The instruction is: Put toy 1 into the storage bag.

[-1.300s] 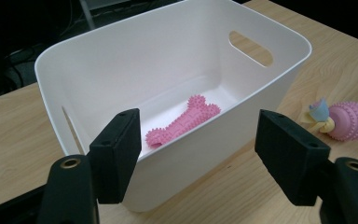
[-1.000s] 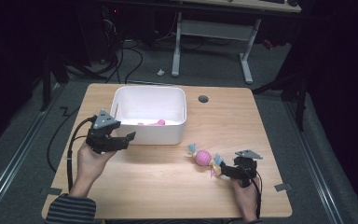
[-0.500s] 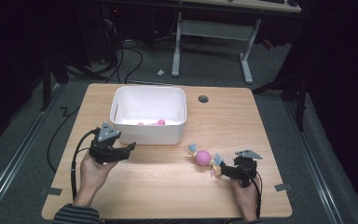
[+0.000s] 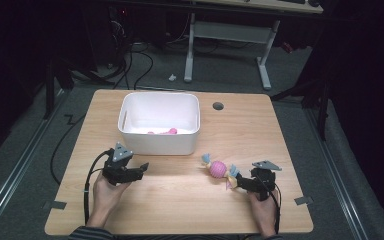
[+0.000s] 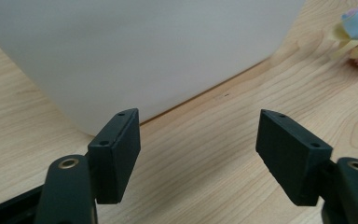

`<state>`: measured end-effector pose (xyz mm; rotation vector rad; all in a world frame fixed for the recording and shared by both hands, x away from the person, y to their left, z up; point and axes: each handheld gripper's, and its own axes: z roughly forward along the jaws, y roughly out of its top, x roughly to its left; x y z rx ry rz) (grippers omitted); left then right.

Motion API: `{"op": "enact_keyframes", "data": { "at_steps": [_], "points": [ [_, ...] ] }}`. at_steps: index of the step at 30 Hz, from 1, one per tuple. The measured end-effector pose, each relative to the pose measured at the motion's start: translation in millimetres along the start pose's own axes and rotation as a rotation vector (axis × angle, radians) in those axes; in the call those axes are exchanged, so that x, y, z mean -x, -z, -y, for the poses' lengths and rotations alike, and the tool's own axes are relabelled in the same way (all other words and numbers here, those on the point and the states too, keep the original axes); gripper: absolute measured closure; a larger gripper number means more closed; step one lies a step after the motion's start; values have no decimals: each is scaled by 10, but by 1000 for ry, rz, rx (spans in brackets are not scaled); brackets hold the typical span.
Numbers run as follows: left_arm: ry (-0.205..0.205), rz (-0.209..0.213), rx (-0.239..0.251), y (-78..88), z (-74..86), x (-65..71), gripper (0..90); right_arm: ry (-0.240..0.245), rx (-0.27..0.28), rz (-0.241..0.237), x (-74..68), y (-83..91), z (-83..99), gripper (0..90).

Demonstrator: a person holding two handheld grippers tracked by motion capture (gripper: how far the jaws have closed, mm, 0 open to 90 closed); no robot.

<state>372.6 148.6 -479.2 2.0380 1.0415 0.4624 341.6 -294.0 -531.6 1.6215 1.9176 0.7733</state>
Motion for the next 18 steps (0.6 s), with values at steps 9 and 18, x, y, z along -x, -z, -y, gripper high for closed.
{"op": "enact_keyframes", "data": {
  "at_steps": [9,18],
  "points": [
    [7,-17,-25,-142,137,25,308,-2,1,1,-3,1,1,145],
    [21,-60,-53,-286,236,40,308,-6,0,3,-7,1,0,145]
  ]
}}
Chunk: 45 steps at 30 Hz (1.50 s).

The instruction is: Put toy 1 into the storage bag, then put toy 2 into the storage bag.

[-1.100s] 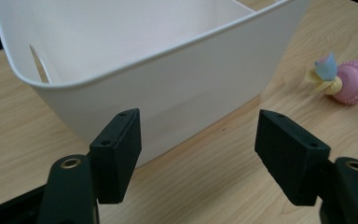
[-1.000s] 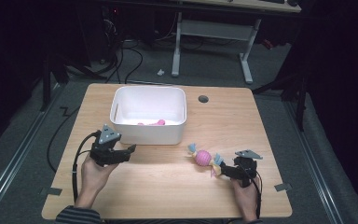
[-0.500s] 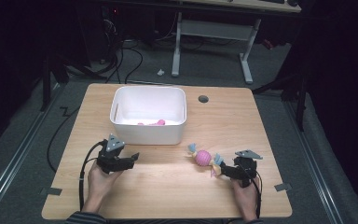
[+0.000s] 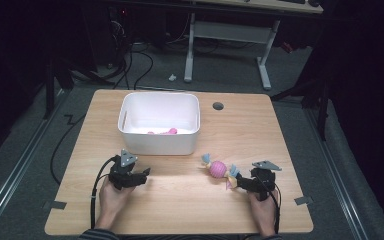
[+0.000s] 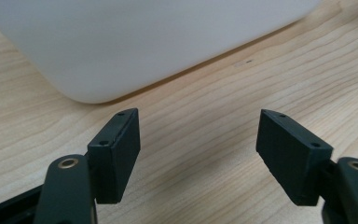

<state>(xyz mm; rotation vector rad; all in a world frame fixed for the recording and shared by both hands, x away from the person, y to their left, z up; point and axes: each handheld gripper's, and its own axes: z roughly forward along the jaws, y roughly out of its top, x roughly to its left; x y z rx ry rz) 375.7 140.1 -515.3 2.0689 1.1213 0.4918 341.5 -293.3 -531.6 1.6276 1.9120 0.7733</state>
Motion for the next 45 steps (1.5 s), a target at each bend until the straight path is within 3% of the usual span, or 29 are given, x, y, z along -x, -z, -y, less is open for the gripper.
{"op": "enact_keyframes", "data": {
  "at_steps": [9,15,19,25,37,41,45],
  "points": [
    [4,-28,-3,-128,2,10,309,1,0,0,0,-1,-1,145],
    [-20,-45,-26,-241,5,41,308,5,1,-2,1,-12,-12,145],
    [25,-21,-3,-266,33,14,289,4,0,-2,0,-12,-12,145],
    [29,-27,-4,-266,34,14,281,6,0,-3,-1,-12,-12,141],
    [33,-26,-6,-260,39,17,273,52,-22,-54,25,11,-27,184],
    [34,-25,-6,-260,39,16,273,44,-52,-70,34,68,-50,228],
    [33,-25,-6,-259,39,16,272,45,-37,-95,44,176,-71,234]
  ]
}}
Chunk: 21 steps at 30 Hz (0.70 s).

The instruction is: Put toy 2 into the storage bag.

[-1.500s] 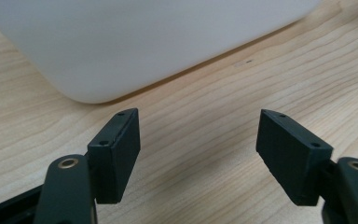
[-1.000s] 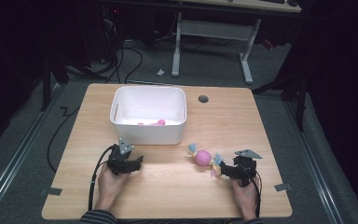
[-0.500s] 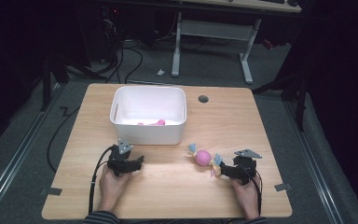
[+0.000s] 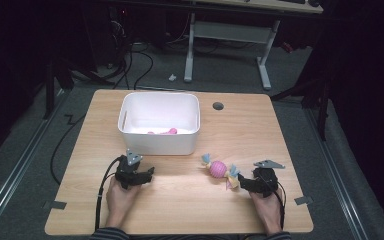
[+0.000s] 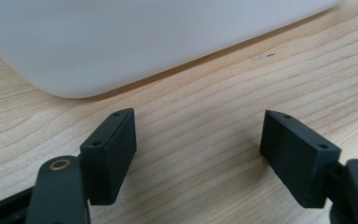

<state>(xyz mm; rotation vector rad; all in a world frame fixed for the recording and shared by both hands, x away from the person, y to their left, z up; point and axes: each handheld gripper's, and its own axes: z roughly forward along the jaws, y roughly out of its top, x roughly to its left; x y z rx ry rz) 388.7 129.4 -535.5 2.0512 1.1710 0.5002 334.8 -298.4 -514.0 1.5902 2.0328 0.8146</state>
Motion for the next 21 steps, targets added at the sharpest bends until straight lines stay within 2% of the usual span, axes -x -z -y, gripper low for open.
{"op": "enact_keyframes", "data": {
  "at_steps": [2,4,10,11,18,21],
  "points": [
    [-2,0,0,0,0,-1,272,4,-6,-29,-7,45,-1,244],
    [0,1,0,0,0,0,271,33,-9,-44,-25,89,1,245],
    [0,1,1,-1,0,0,271,56,11,-79,-68,243,3,272],
    [-1,1,0,0,0,0,270,75,26,-108,-87,296,1,328],
    [-1,1,0,0,0,1,269,127,40,-143,-160,371,-46,349],
    [-1,2,0,-1,0,1,269,169,36,-161,-262,382,-110,351]
  ]
}}
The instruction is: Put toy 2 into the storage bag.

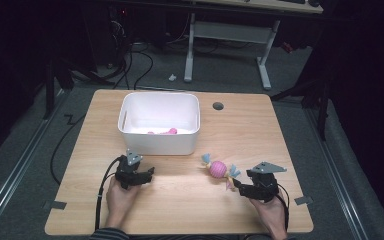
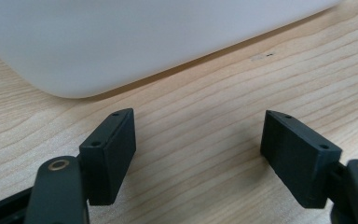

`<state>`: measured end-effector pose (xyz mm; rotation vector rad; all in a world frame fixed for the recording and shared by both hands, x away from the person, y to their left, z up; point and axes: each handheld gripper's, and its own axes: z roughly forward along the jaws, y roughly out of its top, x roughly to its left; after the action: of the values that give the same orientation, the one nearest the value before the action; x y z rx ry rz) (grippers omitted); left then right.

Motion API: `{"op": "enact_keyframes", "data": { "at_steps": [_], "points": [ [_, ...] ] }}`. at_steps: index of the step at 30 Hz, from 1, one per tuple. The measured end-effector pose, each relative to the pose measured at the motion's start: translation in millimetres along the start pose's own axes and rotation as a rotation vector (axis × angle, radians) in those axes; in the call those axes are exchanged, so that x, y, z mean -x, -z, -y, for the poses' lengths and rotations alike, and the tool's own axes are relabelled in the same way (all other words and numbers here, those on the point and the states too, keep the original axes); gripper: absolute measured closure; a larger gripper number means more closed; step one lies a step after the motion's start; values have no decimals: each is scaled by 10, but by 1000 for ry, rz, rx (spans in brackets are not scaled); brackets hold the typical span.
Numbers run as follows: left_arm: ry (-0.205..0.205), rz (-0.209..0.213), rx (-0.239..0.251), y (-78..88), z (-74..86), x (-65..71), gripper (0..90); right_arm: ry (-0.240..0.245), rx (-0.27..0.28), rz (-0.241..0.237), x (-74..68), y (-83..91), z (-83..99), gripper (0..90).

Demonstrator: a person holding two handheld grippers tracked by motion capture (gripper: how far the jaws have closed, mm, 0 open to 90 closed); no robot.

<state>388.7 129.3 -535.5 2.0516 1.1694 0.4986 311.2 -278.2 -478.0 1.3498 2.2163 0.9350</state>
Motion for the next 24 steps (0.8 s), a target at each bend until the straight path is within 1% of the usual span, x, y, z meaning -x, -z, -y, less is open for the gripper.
{"op": "enact_keyframes", "data": {
  "at_steps": [4,7,10,13,14,19,24],
  "points": [
    [-1,1,0,0,1,-1,268,33,-11,-25,-71,-45,-98,349],
    [-1,1,0,0,1,-1,268,49,-31,-43,-115,-99,-173,343],
    [-1,1,0,0,1,-1,267,75,-55,-51,-152,-143,-249,338],
    [-1,1,0,0,1,-1,267,89,-80,-60,-166,-188,-321,331],
    [-1,0,1,-1,1,0,266,86,-94,-60,-175,-200,-342,331],
    [-1,1,-1,0,1,-1,266,111,-136,-70,-217,-285,-435,319],
    [-2,0,1,-1,1,0,266,129,-174,-67,-245,-382,-520,296]
  ]
}}
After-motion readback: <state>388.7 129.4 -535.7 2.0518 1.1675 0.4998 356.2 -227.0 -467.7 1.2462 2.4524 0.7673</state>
